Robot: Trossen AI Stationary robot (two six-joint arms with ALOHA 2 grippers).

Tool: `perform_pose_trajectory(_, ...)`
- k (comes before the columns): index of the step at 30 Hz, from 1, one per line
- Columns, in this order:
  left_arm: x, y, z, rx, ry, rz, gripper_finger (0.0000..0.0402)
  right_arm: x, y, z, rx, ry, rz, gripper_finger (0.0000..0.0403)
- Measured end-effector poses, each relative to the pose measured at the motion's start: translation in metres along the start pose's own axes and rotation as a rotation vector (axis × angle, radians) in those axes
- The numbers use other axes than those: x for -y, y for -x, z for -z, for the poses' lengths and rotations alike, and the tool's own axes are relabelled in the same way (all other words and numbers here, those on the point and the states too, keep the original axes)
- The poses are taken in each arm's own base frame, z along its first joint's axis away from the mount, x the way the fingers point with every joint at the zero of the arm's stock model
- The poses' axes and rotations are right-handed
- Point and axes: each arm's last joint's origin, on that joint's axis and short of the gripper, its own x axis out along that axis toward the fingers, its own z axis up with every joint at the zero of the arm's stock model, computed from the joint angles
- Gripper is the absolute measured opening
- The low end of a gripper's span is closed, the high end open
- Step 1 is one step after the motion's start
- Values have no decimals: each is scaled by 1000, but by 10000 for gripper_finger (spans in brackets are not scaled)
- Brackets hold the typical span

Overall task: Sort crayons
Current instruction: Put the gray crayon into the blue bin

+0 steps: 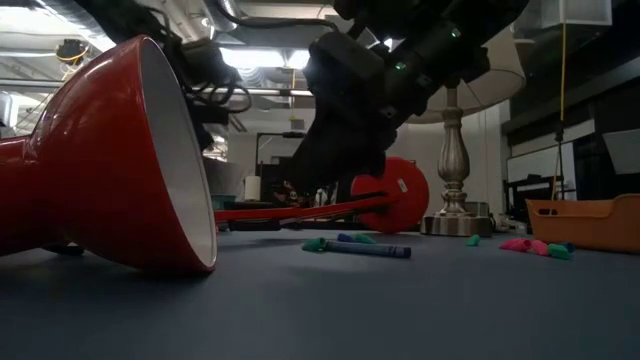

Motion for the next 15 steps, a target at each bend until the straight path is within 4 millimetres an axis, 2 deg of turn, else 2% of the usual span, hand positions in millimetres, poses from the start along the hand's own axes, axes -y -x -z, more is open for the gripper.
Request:
perform_pose_trajectory(4,2,-8,0,-23,-7,4,17,3,0,6,-60,-31,30,140)
perform_pose_trajectory(8,3,-10,0,-31,-9,3,49,5,1,12,-117,-81,61,140)
perform_pose_trajectory(15,3,-10,0,-31,-10,2,107,-10,3,27,-165,-47,118,140)
